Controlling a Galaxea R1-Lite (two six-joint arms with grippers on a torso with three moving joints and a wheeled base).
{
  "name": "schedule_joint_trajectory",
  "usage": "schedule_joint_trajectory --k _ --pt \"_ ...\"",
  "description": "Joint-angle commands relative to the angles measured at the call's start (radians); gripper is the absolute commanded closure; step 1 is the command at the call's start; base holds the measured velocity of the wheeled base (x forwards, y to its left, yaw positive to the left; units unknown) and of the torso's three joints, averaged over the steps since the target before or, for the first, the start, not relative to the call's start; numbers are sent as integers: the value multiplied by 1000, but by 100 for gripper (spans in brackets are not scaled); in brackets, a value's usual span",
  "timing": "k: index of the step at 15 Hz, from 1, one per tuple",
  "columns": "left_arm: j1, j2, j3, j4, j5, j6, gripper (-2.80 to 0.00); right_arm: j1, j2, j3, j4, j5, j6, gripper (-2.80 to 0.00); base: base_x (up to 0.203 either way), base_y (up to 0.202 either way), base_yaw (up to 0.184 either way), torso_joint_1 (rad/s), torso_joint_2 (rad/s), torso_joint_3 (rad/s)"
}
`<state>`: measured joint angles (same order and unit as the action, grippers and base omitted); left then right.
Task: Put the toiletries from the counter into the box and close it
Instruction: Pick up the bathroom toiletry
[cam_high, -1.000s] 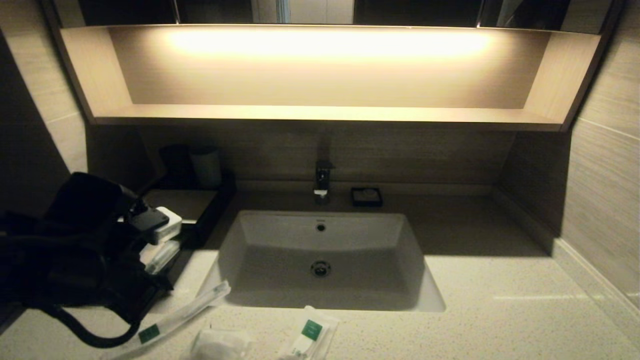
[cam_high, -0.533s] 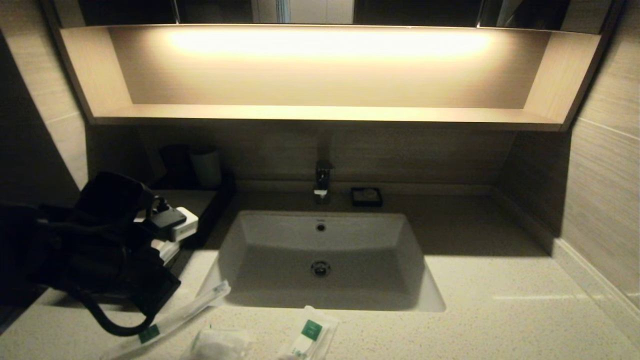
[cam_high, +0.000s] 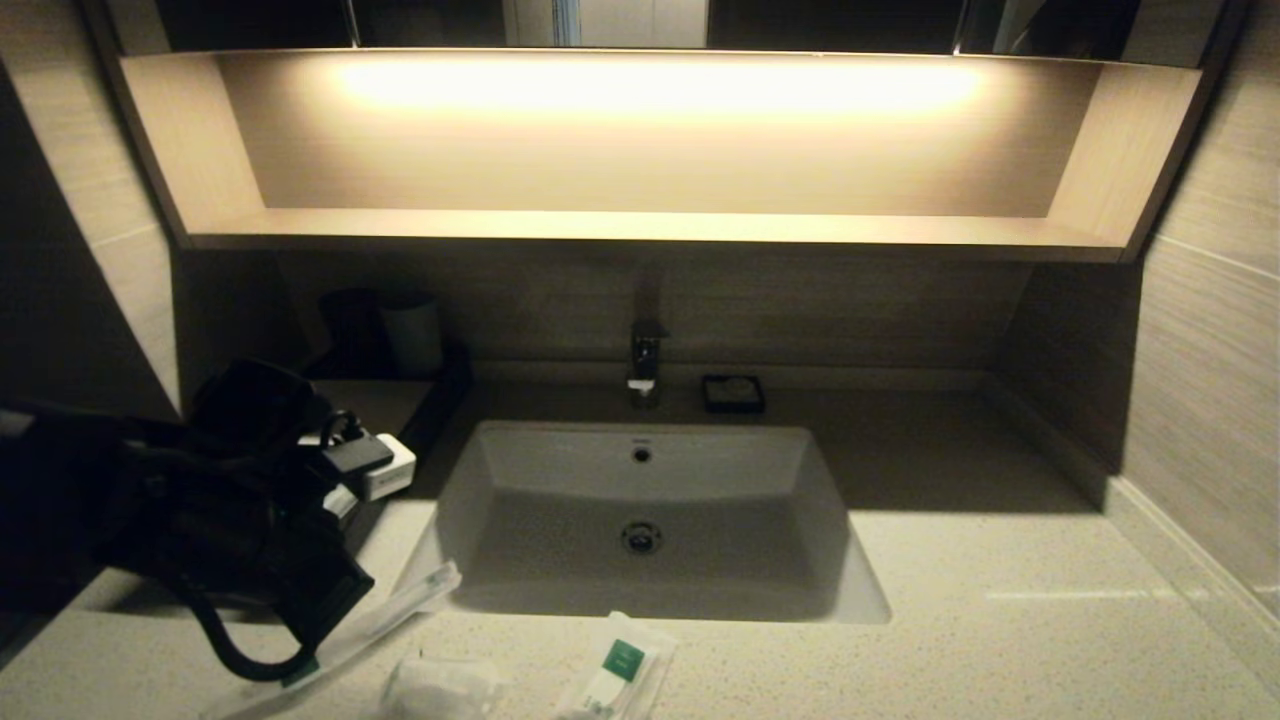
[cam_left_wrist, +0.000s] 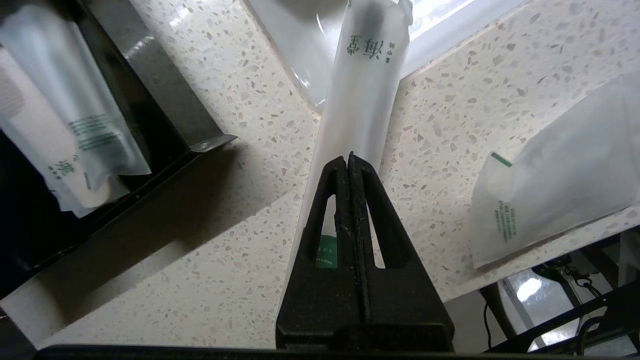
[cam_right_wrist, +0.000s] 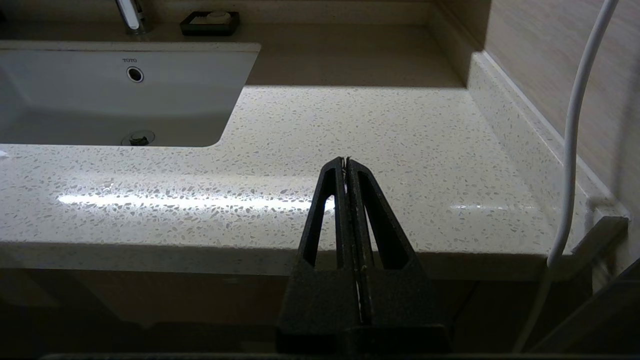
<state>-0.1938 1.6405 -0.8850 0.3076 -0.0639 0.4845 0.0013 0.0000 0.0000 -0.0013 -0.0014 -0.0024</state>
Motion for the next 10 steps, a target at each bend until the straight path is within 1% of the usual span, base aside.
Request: schedule_joint_trajectory --k 1,2,4,5,8,10 --pt "3 30 -2 -6 -33 5 0 0 0 2 0 0 -1 0 0 0 0 0 0 0" --pt "14 40 -3 -7 -62 12 0 0 0 2 0 0 -1 0 0 0 0 0 0 0" --pt "34 50 -5 -10 -96 33 0 0 0 2 0 -1 -1 0 0 0 0 0 0 0" --pt "44 50 -5 -10 -102 36 0 0 0 2 0 0 -1 0 0 0 0 0 0 0" --pt "78 53 -5 -10 -109 81 0 0 0 2 0 0 -1 0 0 0 0 0 0 0" --pt "80 59 0 -1 -109 93 0 0 0 2 0 0 -1 0 0 0 0 0 0 0"
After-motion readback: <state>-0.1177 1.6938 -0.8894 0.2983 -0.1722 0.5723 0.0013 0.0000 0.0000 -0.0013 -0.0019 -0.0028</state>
